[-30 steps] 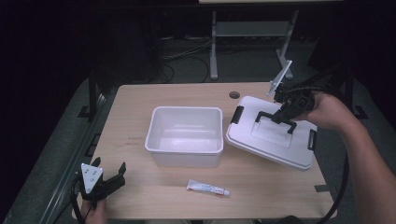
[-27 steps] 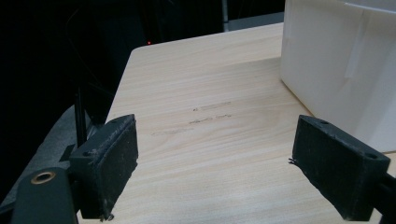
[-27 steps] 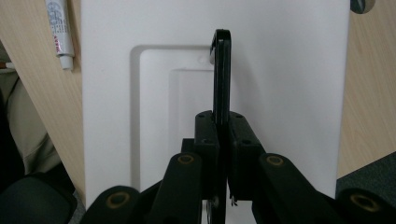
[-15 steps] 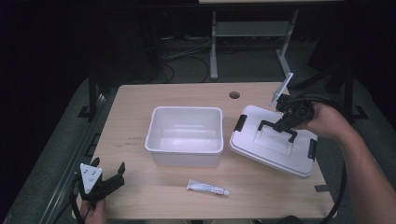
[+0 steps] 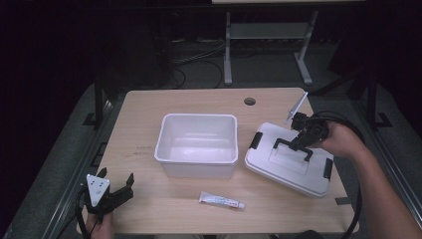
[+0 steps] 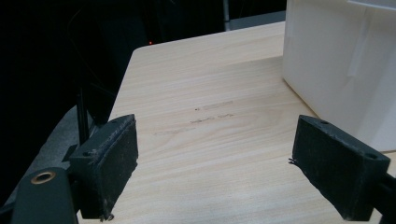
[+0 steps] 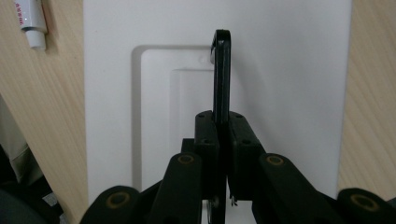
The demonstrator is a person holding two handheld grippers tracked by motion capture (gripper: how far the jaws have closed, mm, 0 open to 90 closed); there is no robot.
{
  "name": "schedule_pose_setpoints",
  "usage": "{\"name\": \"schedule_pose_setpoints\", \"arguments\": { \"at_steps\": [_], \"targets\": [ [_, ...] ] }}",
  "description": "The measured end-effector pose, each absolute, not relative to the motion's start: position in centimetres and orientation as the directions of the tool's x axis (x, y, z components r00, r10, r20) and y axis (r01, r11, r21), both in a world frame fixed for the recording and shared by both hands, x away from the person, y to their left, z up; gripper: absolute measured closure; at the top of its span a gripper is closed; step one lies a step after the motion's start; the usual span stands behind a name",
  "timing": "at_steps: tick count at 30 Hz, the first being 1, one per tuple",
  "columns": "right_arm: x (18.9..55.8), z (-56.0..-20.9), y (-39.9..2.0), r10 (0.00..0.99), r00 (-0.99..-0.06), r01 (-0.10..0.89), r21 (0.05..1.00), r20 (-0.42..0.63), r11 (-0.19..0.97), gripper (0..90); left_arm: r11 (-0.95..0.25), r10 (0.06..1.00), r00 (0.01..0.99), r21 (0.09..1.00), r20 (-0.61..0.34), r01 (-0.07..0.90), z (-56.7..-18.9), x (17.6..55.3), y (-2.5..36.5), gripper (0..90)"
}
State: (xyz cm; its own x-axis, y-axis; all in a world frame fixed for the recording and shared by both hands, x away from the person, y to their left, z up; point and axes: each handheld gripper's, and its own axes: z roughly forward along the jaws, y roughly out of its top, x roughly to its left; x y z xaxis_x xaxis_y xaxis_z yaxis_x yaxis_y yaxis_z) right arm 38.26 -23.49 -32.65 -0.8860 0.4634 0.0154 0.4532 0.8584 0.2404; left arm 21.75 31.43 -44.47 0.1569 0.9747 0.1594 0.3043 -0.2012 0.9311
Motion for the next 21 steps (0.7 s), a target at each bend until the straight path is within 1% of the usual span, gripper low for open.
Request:
{"name": "schedule_pose_setpoints", "arguments": {
  "at_steps": [13,21],
  "targets": [
    [39.0,-36.4,-22.5,0.466,-0.883,0.467,0.21,0.061,0.859,83.7,-0.199,0.975,0.155,0.933,0.158,0.301,-44.4,21.7,31.5,13.5],
    [39.1,-37.9,-22.2,0.472,-0.879,0.476,0.205,0.074,0.855,83.6,-0.2,0.975,0.156,0.933,0.159,0.3,-44.4,21.7,31.5,13.6]
  ]
}}
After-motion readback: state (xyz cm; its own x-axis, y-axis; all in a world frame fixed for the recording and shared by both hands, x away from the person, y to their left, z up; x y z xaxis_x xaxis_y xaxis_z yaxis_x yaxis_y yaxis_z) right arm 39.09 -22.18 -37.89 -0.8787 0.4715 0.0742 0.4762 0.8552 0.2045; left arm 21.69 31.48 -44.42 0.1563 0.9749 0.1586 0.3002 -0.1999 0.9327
